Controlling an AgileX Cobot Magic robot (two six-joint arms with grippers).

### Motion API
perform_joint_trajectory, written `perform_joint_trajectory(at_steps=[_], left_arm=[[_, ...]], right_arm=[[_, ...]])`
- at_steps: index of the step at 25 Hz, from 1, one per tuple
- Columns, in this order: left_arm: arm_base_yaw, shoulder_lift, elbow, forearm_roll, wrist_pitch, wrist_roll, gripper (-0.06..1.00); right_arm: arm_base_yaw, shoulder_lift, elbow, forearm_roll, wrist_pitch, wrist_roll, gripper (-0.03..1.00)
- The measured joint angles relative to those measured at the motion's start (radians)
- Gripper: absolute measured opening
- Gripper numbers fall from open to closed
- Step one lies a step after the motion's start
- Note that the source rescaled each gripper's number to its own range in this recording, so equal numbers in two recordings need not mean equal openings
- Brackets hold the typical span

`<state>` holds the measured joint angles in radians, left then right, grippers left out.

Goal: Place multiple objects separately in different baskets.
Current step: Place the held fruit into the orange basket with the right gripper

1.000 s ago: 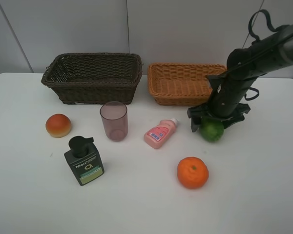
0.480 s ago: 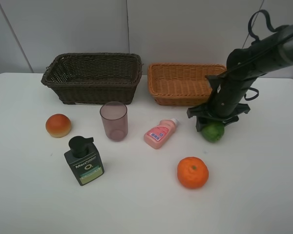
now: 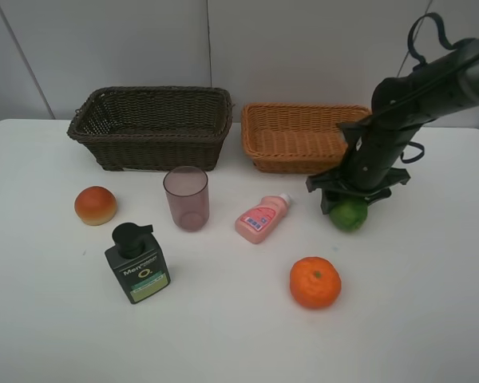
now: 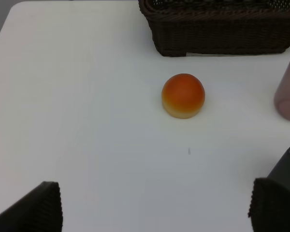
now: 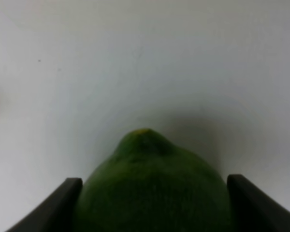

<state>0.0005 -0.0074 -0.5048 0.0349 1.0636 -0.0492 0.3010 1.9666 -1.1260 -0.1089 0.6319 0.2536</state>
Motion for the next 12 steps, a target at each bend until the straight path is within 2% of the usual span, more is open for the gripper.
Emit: perform_joint_trajectory(at_steps=[6, 7, 8, 9, 10, 12], left_arm=[[0.0, 0.0, 0.0, 0.0, 0.0, 0.0, 1.0], [0.0, 0.0, 0.0, 0.0, 0.0, 0.0, 1.0], [0.0, 0.0, 0.0, 0.0, 0.0, 0.0, 1.0], [0.0, 0.0, 0.0, 0.0, 0.0, 0.0, 1.0], [0.0, 0.0, 0.0, 0.0, 0.0, 0.0, 1.0], [0.0, 0.0, 0.0, 0.0, 0.0, 0.0, 1.0]], right_arm=[[0.0, -0.084, -0.008, 0.014, 0.108, 0.0, 0.22], [0.0, -0.092, -0.037, 0.027, 0.182, 0.0, 0.22], [0.0, -0.094, -0.059, 0.034, 0.224, 0.0, 0.22], [0.0, -0.094, -0.059, 0.034, 0.224, 0.0, 0.22], [0.0, -0.094, -0.104, 0.045, 0.301, 0.0, 0.22], [0.0, -0.094, -0.155, 0.049, 0.371, -0.001, 0.22]])
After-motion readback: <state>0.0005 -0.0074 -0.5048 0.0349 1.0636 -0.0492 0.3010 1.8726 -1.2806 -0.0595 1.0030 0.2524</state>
